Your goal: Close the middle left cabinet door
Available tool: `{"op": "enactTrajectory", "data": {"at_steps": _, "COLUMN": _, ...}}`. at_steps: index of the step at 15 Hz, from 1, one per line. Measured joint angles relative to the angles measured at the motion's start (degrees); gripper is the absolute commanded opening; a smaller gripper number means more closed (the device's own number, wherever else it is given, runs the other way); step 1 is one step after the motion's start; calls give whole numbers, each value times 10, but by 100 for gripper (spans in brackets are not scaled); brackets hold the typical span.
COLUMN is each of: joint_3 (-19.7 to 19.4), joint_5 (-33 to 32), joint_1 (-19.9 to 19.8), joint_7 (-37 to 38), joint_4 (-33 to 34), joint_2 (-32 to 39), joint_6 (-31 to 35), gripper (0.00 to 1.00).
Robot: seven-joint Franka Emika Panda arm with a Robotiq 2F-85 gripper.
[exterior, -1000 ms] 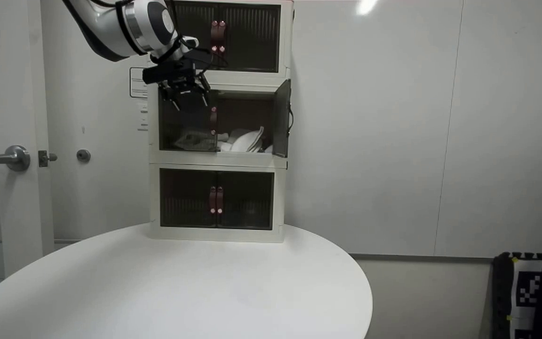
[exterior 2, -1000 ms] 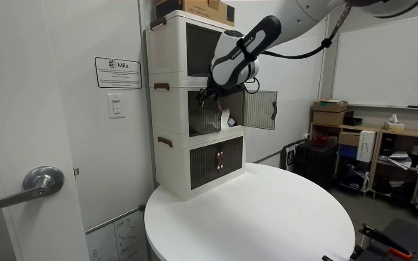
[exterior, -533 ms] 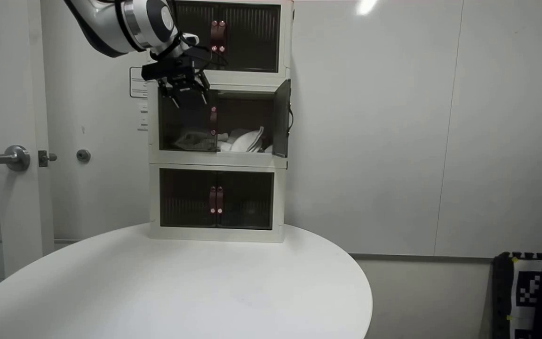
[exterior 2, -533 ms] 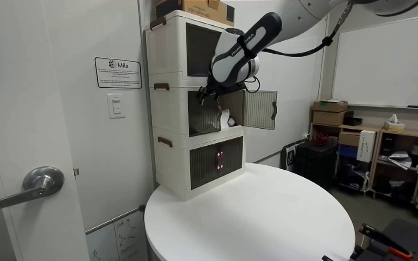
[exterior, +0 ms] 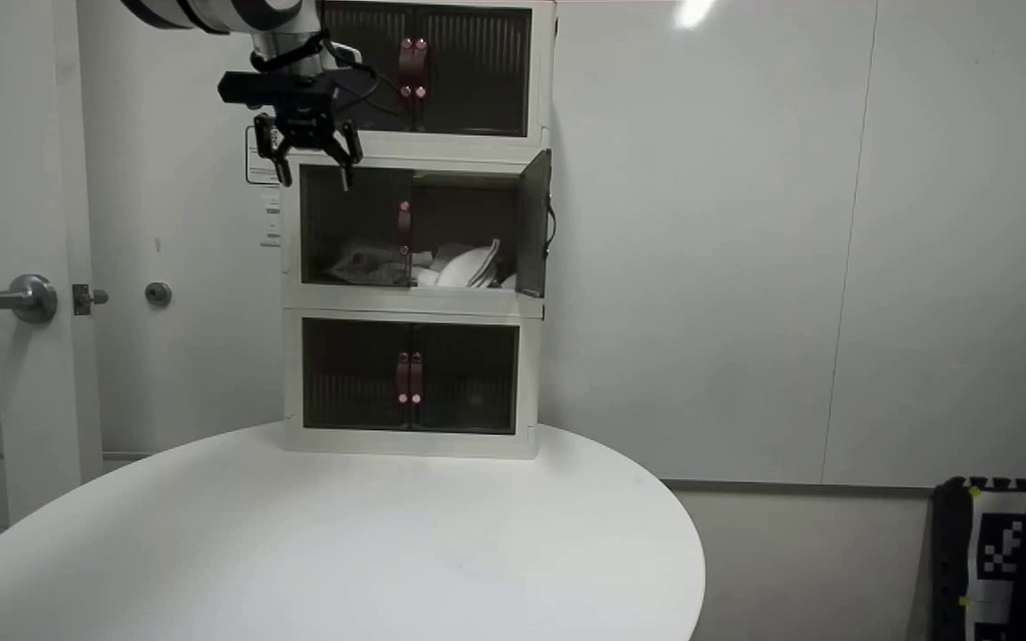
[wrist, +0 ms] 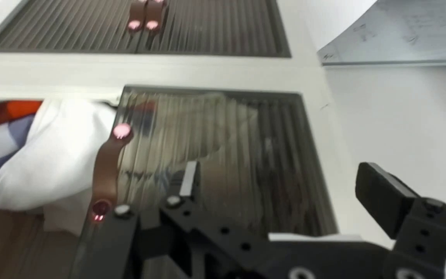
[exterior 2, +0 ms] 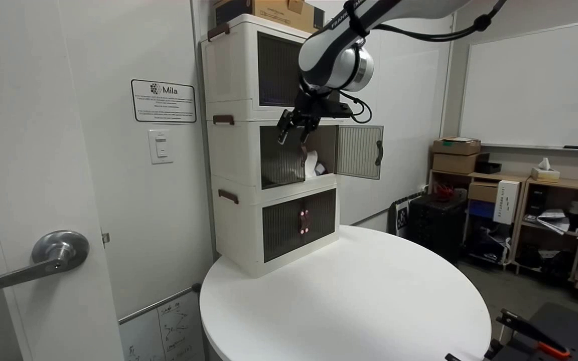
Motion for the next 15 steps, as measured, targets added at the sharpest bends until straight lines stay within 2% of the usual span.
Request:
{"op": "enactTrajectory", "data": {"at_steps": 3, "joint_3": 6, "joint_5": 68, "joint_1": -16, "joint_7": -47, "joint_4": -46, "joint_2": -59, "joint_6": -121, "gripper": 100}}
{"op": "enactTrajectory", "data": {"at_steps": 6, "joint_3": -19, "joint_5": 60, "joint_1": -20, "joint_7": -40, "joint_4": -78, "joint_2": -129, "joint_6": -268, "gripper": 100}}
{"op": "enactTrajectory", "data": {"at_steps": 9, "joint_3": -45, "joint_5": 28, "joint_1": -20, "joint_7": -9, "joint_4": -120, "joint_2": -208, "joint_6": -369, "gripper": 100}}
{"op": "enactTrajectory", "data": {"at_steps": 11, "joint_3": -53, "joint_5": 11, "joint_1": -20, "joint_7": 19, "joint_4": -162, "joint_2": -264, "joint_6": -398, "gripper": 100}}
{"op": "enactTrajectory", "data": {"at_steps": 15, "joint_3": -56, "joint_5": -32, "joint_1": -21, "joint_7": 92, "joint_4": -253, "joint_2": -378, "joint_6": -369, "gripper": 100}}
